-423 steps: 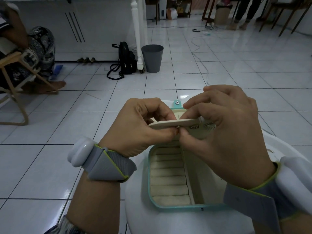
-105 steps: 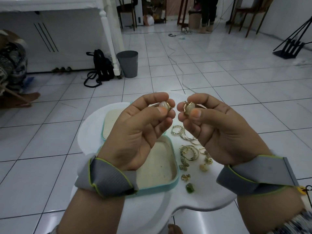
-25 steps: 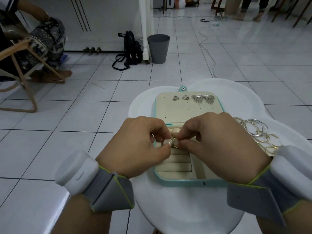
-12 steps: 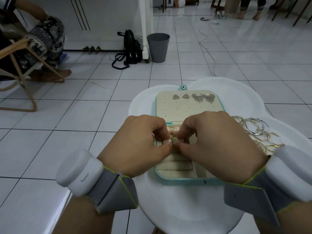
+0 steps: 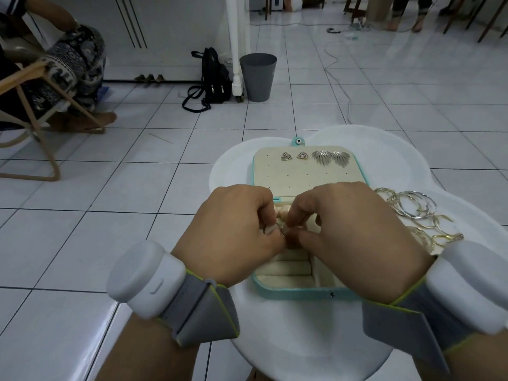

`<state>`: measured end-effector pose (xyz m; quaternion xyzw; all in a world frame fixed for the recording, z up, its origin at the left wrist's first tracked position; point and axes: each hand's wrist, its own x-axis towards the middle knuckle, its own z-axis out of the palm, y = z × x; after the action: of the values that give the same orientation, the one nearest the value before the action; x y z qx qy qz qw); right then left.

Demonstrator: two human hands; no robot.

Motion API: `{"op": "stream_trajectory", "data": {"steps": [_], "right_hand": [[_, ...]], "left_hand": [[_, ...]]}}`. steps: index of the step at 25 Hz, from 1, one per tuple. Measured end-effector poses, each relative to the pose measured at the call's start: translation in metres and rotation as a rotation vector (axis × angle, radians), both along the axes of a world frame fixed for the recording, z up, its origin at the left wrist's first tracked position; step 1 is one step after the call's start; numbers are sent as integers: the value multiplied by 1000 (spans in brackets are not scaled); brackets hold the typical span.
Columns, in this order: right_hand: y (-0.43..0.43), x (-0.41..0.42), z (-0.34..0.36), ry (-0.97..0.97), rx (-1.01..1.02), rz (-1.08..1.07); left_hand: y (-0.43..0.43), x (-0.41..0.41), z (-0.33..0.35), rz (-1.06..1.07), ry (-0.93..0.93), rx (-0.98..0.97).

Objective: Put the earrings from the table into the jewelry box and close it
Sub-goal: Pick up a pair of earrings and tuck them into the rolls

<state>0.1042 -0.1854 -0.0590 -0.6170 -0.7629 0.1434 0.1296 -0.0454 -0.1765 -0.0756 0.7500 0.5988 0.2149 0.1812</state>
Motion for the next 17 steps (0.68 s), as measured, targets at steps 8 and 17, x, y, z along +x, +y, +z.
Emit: {"op": "stream_trajectory", "data": {"steps": [8, 17], "right_hand": [[0, 1, 2, 25, -53, -7], [-1, 1, -1, 40, -25, -9]], "left_hand": [[2, -1, 4, -25, 20, -77], [3, 0, 7, 6, 40, -88]]}}
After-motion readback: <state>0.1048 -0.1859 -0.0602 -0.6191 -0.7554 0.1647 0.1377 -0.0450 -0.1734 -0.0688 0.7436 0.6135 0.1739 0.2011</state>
